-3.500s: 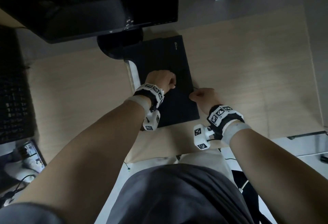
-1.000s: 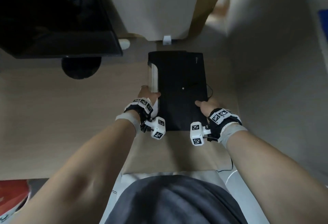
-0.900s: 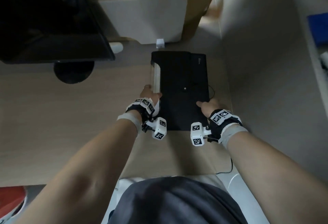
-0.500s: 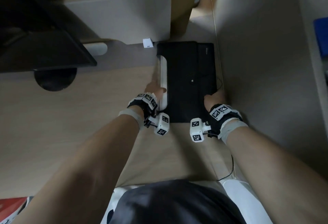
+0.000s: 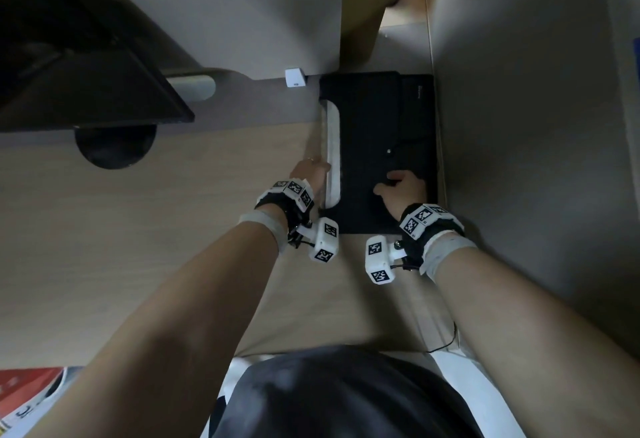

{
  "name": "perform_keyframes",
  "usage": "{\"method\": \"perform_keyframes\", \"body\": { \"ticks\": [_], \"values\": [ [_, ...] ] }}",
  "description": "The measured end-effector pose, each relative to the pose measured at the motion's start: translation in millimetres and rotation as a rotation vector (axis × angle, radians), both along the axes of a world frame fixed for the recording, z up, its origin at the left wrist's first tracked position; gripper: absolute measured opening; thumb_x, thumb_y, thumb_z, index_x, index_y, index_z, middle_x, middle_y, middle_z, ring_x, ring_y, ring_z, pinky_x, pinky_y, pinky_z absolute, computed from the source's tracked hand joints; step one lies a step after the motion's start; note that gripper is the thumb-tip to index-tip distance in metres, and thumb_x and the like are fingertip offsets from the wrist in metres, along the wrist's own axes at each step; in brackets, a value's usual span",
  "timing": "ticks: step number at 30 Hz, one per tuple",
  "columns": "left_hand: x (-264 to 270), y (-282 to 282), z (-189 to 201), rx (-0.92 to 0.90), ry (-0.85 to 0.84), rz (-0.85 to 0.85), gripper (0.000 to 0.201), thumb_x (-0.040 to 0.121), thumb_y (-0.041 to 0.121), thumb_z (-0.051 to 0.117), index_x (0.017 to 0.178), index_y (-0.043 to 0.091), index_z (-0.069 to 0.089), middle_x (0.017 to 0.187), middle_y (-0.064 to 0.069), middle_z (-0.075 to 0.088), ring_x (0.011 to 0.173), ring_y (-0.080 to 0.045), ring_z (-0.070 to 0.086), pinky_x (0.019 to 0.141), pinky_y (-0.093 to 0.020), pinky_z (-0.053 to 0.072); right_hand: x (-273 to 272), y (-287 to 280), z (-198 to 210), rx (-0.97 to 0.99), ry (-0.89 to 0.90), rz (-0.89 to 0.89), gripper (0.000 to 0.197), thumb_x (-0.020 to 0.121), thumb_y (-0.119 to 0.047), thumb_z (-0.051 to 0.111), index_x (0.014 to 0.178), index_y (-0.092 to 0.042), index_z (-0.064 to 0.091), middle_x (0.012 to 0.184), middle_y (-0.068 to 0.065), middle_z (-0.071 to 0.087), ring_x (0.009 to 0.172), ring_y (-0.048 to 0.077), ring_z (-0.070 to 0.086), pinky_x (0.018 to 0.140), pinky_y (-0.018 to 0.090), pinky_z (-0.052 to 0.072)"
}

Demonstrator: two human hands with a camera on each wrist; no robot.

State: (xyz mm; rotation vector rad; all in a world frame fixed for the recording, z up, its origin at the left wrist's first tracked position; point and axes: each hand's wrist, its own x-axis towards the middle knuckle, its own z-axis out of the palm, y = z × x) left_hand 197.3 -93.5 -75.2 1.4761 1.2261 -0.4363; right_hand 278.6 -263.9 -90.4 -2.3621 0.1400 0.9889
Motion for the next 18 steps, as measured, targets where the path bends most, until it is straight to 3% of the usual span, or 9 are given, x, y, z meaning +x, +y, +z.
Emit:
{"method": "perform_keyframes", "body": {
  "ticks": [2, 5, 8, 11, 15, 18],
  "values": [
    [5, -5, 3, -0.015, -0.007, 0.003, 0.051, 0.088, 0.038, 0.051, 0.119, -0.002, 0.058, 0.120, -0.025, 0.061, 0.106, -0.039, 0.061, 0.095, -0.049, 0.050, 3, -3, -4, -0.028, -0.009, 0.028, 0.055, 0.074, -0.035, 0.074, 0.125, -0.023, 0.058, 0.132, 0.011, 0.049, 0.119, 0.030, 0.051, 0.101, 0.041, 0.046],
    [12, -9, 4, -0.037, -0.007, 0.028, 0.042, 0.093, 0.035, 0.050, 0.119, 0.003, 0.058, 0.109, -0.018, 0.063, 0.102, -0.034, 0.062, 0.094, -0.049, 0.052, 10, -10, -11, -0.036, -0.035, 0.036, 0.058, 0.073, -0.034, 0.076, 0.128, -0.024, 0.057, 0.134, 0.010, 0.045, 0.122, 0.030, 0.047, 0.103, 0.040, 0.043],
    [17, -10, 3, -0.073, -0.004, 0.073, 0.028, 0.093, 0.032, 0.052, 0.103, 0.006, 0.059, 0.084, -0.009, 0.057, 0.084, -0.028, 0.060, 0.089, -0.050, 0.054, 14, -10, -16, -0.018, -0.073, 0.005, 0.060, 0.072, -0.033, 0.076, 0.128, -0.025, 0.056, 0.135, 0.009, 0.043, 0.123, 0.029, 0.046, 0.103, 0.040, 0.042],
    [20, -9, -2, -0.070, 0.011, 0.095, 0.024, 0.092, 0.031, 0.055, 0.094, 0.007, 0.058, 0.080, -0.009, 0.056, 0.080, -0.028, 0.059, 0.089, -0.051, 0.054, 17, -6, -15, 0.013, -0.079, -0.004, 0.063, 0.070, -0.034, 0.077, 0.129, -0.025, 0.055, 0.136, 0.009, 0.043, 0.125, 0.027, 0.045, 0.105, 0.042, 0.042],
    [20, -6, -5, -0.072, 0.016, 0.087, 0.035, 0.091, 0.030, 0.055, 0.101, -0.002, 0.061, 0.069, -0.008, 0.054, 0.077, -0.027, 0.058, 0.086, -0.051, 0.055, 25, 3, -12, 0.005, -0.078, -0.006, 0.063, 0.070, -0.035, 0.076, 0.129, -0.026, 0.055, 0.135, 0.009, 0.045, 0.124, 0.028, 0.045, 0.104, 0.043, 0.042],
    [17, -4, -6, -0.055, -0.004, 0.043, 0.052, 0.090, 0.038, 0.054, 0.117, -0.007, 0.059, 0.085, -0.019, 0.063, 0.079, -0.028, 0.061, 0.078, -0.040, 0.054, 25, 6, -6, -0.007, -0.063, -0.002, 0.065, 0.070, -0.037, 0.075, 0.131, -0.025, 0.056, 0.136, 0.009, 0.047, 0.124, 0.030, 0.047, 0.103, 0.042, 0.044]
  ]
}}
